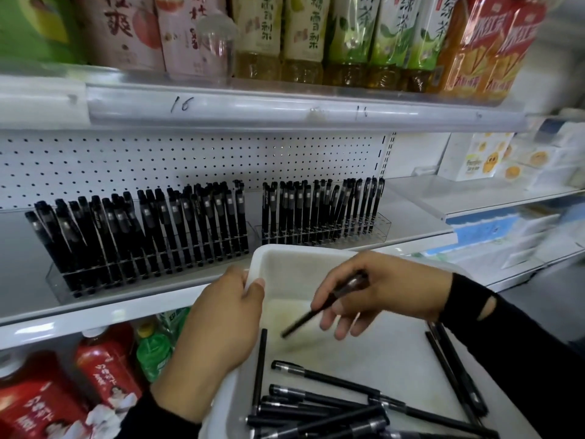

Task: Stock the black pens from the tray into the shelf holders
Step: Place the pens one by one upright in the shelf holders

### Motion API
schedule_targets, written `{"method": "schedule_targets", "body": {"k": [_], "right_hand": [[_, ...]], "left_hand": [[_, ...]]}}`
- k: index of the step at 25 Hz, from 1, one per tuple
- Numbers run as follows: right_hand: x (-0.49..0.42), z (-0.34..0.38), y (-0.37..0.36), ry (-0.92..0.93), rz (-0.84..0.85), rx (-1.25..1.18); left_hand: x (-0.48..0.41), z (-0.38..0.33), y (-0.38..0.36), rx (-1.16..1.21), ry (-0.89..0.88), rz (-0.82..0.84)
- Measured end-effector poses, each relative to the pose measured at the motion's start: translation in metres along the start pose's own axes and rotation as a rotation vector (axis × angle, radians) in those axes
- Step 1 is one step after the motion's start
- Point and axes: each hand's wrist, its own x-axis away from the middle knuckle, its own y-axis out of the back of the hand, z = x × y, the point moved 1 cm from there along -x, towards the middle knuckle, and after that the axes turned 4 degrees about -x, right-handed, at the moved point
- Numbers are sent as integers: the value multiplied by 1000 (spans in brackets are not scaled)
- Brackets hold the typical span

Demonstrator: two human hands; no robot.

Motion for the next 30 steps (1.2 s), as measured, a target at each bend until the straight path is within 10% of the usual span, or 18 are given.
{"method": "schedule_targets", "body": {"k": [7,16,30], "right_hand": [[-11,-14,12,201,-225,-126],[-44,-20,120,290,-1119,-25],[-113,-44,136,41,-1056,376]], "left_hand": [[1,-1,1,-1,-4,1],[2,0,-1,-23,-10,4],[1,1,-2,27,7,20]]}}
